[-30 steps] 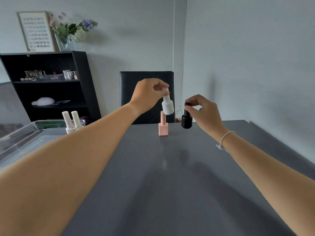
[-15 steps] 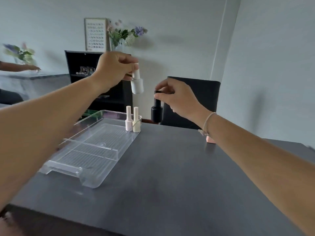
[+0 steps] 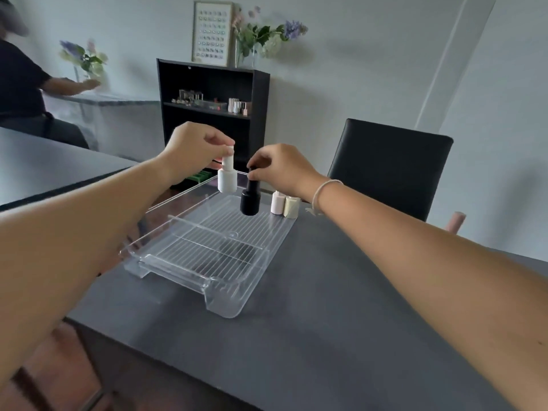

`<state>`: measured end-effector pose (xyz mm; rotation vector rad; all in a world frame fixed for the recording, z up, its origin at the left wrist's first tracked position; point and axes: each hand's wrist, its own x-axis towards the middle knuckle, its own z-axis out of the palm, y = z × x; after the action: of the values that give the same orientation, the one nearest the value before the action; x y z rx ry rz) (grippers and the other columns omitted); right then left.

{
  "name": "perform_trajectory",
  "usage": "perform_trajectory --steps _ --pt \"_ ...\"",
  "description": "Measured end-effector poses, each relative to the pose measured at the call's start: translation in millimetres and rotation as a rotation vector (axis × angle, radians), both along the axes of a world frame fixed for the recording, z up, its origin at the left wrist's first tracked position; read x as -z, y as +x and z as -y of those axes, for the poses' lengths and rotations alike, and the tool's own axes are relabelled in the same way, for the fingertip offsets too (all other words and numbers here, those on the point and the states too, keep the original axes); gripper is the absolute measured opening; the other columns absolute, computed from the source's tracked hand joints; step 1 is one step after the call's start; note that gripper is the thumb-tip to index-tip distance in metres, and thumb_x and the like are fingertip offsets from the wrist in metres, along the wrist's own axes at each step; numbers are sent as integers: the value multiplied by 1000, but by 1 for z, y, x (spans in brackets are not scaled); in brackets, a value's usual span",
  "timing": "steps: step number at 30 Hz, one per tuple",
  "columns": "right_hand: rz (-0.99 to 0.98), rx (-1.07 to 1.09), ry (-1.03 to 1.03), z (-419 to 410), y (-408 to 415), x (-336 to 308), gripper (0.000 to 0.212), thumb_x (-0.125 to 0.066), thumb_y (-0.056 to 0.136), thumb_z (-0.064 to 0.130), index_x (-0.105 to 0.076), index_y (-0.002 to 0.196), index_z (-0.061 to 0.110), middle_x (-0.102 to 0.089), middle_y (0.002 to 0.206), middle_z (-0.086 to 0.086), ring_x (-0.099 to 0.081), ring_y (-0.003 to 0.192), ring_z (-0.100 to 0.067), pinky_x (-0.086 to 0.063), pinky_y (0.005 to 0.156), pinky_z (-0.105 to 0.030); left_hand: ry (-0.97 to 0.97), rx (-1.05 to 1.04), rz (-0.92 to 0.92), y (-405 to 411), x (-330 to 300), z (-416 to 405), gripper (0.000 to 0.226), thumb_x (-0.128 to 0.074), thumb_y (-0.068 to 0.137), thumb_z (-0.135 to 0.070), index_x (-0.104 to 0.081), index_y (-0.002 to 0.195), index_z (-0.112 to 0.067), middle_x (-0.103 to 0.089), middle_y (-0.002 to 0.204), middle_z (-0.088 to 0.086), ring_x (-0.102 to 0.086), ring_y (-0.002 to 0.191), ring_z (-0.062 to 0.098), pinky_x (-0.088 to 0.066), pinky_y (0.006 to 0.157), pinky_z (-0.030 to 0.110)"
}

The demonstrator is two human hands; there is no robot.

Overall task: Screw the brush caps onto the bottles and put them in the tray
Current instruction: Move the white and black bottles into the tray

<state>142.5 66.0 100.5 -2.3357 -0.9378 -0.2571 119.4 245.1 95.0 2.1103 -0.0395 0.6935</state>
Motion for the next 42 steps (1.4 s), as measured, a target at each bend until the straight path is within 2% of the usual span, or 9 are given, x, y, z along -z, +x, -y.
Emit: perform_trajectory --steps 3,7,13,19,21,25,29,39,42 --pt "58 64 -118 -6 11 5 18 -65 81 22 -66 98 17 -66 103 -3 -60 94 -20 -48 80 -33 24 6 -46 9 12 -1 10 -70 79 -17 -70 90 -17 -70 86 2 -68 72 12 -57 63 17" --pt "192 131 -285 -11 24 8 20 -63 83 28 -64 100 19 -66 104 -2 -58 92 -21 -43 72 -30 39 1 -104 23 23 0 10 -71 79 -16 -71 89 -16 -70 84 2 -67 68 8 -55 63 16" --pt "276 171 -372 -17 43 6 21 -63 83 33 -66 101 22 -65 108 -5 -50 107 -23 -38 79 -30 60 -7 -159 42 30 5 10 -69 80 -11 -70 90 -12 -69 84 5 -62 61 7 -49 50 7" --pt "374 201 -451 -20 53 10 19 -59 86 28 -66 102 22 -66 105 -5 -46 109 -25 -32 85 -32 54 -32 -172 54 32 12 12 -68 80 -7 -70 91 -8 -68 84 6 -62 63 11 -50 52 9" --pt "386 214 -475 -19 56 11 20 -59 87 28 -66 104 20 -66 107 -6 -46 111 -26 -32 89 -34 38 -26 -174 57 33 16 10 -68 80 -6 -69 90 -8 -68 87 7 -65 70 14 -52 56 11" --pt "416 251 -505 -18 60 17 21 -58 88 27 -65 105 17 -66 108 -7 -45 112 -27 -31 94 -36 24 -20 -169 62 38 22 10 -68 80 -7 -69 90 -9 -69 94 10 -68 81 20 -54 62 15" --pt "448 277 -497 -19 63 20 20 -55 89 22 -65 105 16 -66 106 -7 -45 111 -27 -31 92 -36 59 -36 -147 65 39 25 13 -68 80 -9 -70 93 -8 -69 94 11 -67 84 24 -56 76 28" --pt "471 313 -482 -21 66 25 22 -50 89 17 -65 105 16 -66 106 -7 -45 110 -27 -31 91 -35 31 -45 -123 70 43 28 12 -66 82 -12 -69 93 -11 -68 90 7 -63 69 12 -50 56 11" --pt "485 307 -477 -21 67 26 22 -51 90 18 -65 106 15 -66 108 -6 -46 109 -27 -31 90 -35 30 -40 -119 70 44 27 14 -66 83 -13 -68 97 -9 -67 90 7 -62 69 12 -51 60 14"
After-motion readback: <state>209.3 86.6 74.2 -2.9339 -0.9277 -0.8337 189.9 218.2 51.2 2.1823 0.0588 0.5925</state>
